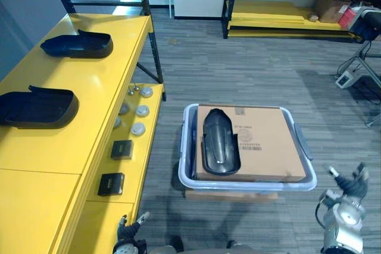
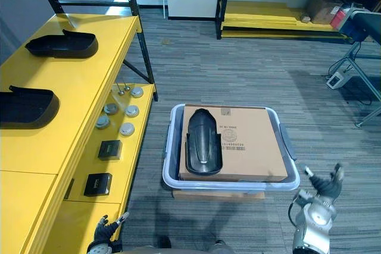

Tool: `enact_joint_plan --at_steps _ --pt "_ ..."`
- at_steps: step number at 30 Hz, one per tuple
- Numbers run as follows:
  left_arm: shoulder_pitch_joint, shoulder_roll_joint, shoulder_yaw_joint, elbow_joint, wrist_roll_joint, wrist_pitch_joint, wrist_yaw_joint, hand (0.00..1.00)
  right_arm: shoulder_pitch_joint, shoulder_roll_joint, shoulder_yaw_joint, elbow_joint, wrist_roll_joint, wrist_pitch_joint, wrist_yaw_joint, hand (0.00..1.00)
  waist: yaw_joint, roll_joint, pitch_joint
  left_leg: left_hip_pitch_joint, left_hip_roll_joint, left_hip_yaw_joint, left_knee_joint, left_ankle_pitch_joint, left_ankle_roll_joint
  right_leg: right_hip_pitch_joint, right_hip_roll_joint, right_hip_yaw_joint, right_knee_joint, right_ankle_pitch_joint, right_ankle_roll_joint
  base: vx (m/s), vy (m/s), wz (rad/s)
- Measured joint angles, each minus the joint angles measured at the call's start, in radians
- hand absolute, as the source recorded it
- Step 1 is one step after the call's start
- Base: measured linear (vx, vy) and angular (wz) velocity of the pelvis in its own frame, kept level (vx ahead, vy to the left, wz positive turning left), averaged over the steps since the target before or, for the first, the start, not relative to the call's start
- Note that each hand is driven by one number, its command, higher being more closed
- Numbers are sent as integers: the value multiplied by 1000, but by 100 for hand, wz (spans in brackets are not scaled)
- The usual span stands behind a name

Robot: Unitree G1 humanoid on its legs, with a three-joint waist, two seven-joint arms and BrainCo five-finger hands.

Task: Walk over and take plastic housings, then place them on the shelf

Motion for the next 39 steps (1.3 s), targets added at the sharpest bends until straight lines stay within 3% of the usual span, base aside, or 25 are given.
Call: enact_joint_plan --at_steps 4,7,10,12,15,23,25,26,31,39 --pt "2 1 -31 -17 0 -13 -17 0 -49 2 191 -72 -93 -19 14 0 6 -2 1 -37 -5 -23 -9 18 8 -28 0 -16 -3 9 2 -13 3 15" --pt "1 2 -43 -37 1 -21 -18 0 -115 18 244 -12 -200 -15 31 0 23 1 4 -65 -16 -48 -5 27 20 -31 -6 -41 -13 17 3 80 32 24" --pt "-4 4 -46 -55 1 -23 -16 0 -169 36 250 81 -258 6 28 0 33 1 13 -90 -23 -76 10 27 20 -30 -10 -53 -23 18 2 61 20 36" --pt "-9 3 -47 -70 2 -25 -15 0 -228 62 254 158 -293 40 8 0 56 5 44 -105 -25 -95 19 27 20 -30 -10 -68 -23 19 1 35 4 25" --pt "-10 1 -57 -97 1 -27 -11 0 -294 93 252 257 -355 89 -28 0 61 14 86 -129 -25 -123 31 28 20 -34 -9 -88 -24 19 1 5 -6 28" --pt "-55 -3 -91 -115 2 -32 20 0 -363 129 173 449 -371 186 -126 0 83 31 161 -183 -31 -159 44 40 16 -61 -9 -127 -23 19 1 -3 5 15" --pt "-56 -2 -105 -117 2 -32 31 0 -380 132 151 487 -381 190 -153 0 83 33 170 -194 -32 -167 44 44 15 -70 -8 -133 -23 19 1 21 10 15" --pt "-58 1 -107 -120 2 -32 34 0 -398 133 145 499 -391 191 -170 100 83 32 180 -194 -33 -168 44 46 13 -68 -9 -135 -22 19 1 11 16 6" --pt "-87 1 -126 -121 1 -32 53 0 -513 103 94 587 -389 204 -216 100 85 33 208 -196 -30 -171 13 73 10 -85 -7 -136 -19 21 -1 -4 12 2" --pt "-122 1 -137 -111 -12 -32 58 0 -545 78 101 611 -307 187 -187 100 85 34 235 -200 -23 -151 -14 90 7 -109 -2 -115 -21 30 -7 -3 14 -7"
